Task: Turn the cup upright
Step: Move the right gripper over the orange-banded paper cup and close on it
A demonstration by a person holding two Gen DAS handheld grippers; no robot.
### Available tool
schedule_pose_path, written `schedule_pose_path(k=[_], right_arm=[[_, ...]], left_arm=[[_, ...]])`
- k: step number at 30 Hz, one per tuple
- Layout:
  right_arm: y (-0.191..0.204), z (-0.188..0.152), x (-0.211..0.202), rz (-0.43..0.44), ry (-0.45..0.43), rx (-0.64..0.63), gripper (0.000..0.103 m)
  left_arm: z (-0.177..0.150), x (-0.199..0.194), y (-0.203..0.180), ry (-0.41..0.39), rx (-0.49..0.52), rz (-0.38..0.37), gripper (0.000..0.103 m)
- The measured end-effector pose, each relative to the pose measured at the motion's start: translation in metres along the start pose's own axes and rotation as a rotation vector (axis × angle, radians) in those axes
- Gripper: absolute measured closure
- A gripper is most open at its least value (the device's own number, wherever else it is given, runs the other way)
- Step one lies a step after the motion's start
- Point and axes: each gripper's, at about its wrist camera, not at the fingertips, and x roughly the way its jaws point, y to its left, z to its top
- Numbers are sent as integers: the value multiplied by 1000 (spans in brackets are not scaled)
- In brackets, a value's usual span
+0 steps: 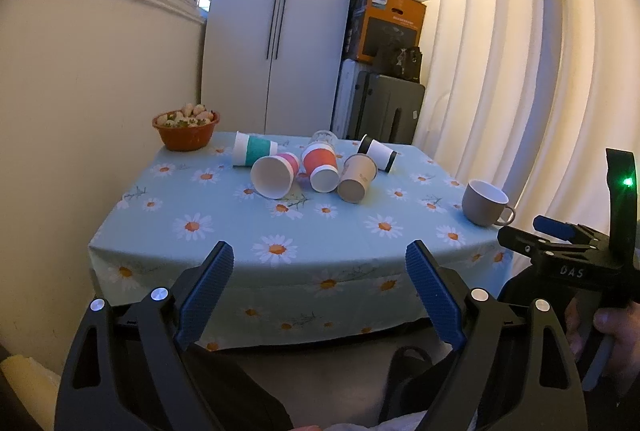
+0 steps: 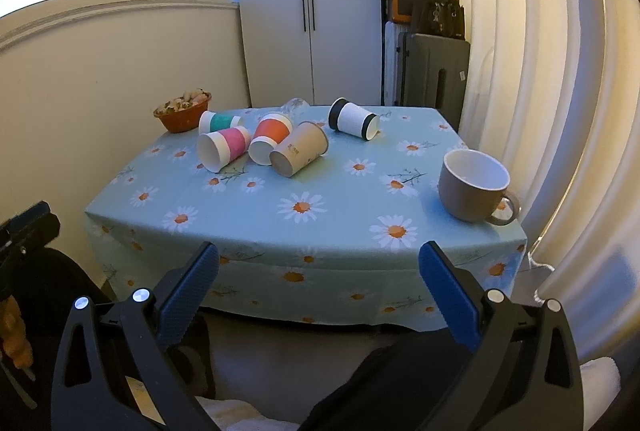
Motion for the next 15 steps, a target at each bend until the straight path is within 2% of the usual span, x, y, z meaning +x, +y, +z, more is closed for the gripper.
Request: schedule_pose_path(k=[7, 15], right_arm=[[2, 19, 28, 73, 55, 28, 4], [6, 68, 79, 212, 119, 83, 4]], left_arm=[[10, 21, 4, 55, -11, -29, 17], [43, 56, 23, 89, -29, -54, 17]])
